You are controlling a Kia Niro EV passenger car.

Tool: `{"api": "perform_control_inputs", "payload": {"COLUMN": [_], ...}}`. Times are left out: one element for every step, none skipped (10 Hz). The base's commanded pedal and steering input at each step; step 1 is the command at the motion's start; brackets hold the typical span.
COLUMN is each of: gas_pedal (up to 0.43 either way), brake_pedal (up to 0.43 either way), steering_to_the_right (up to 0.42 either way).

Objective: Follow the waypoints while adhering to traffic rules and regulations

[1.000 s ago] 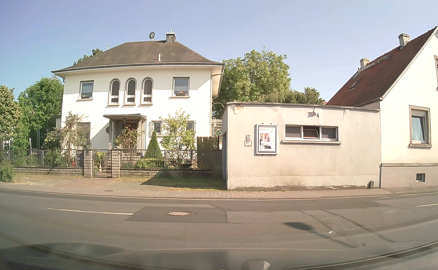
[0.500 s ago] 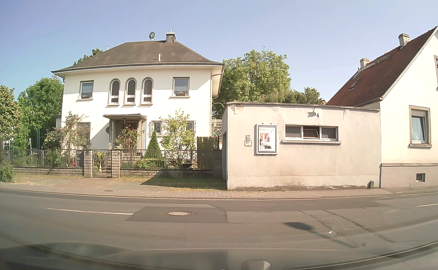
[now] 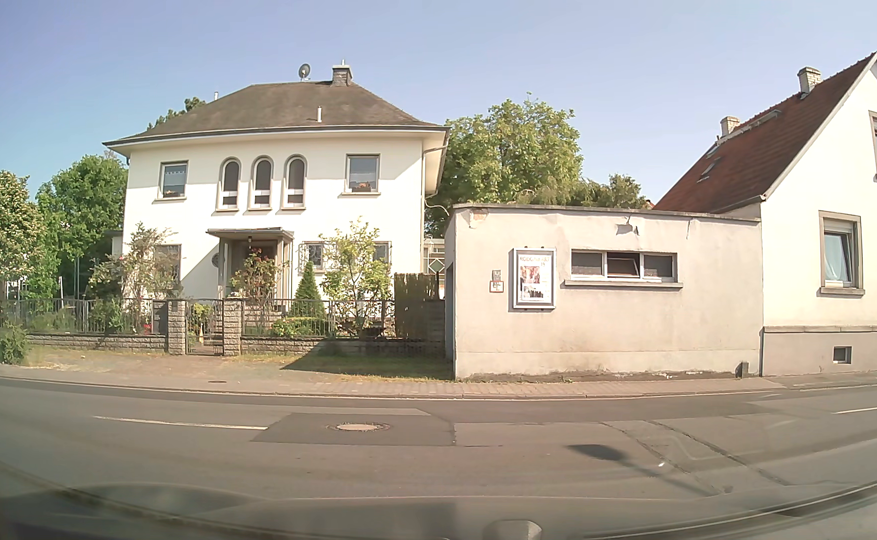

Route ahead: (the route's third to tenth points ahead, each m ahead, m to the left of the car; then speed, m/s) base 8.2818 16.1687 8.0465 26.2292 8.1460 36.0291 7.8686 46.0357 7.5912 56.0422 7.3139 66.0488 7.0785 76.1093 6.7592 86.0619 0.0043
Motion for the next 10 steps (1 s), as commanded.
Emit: {"api": "perform_control_inputs", "payload": {"gas_pedal": [0.000, 0.000, 0.000, 0.000, 0.000, 0.000, 0.000, 0.000, 0.000, 0.000], "brake_pedal": [0.262, 0.262, 0.262, 0.262, 0.262, 0.262, 0.262, 0.262, 0.268, 0.262], "steering_to_the_right": [-0.245, -0.247, -0.247, -0.247, -0.247, -0.247, -0.247, -0.247, -0.247, -0.247]}}
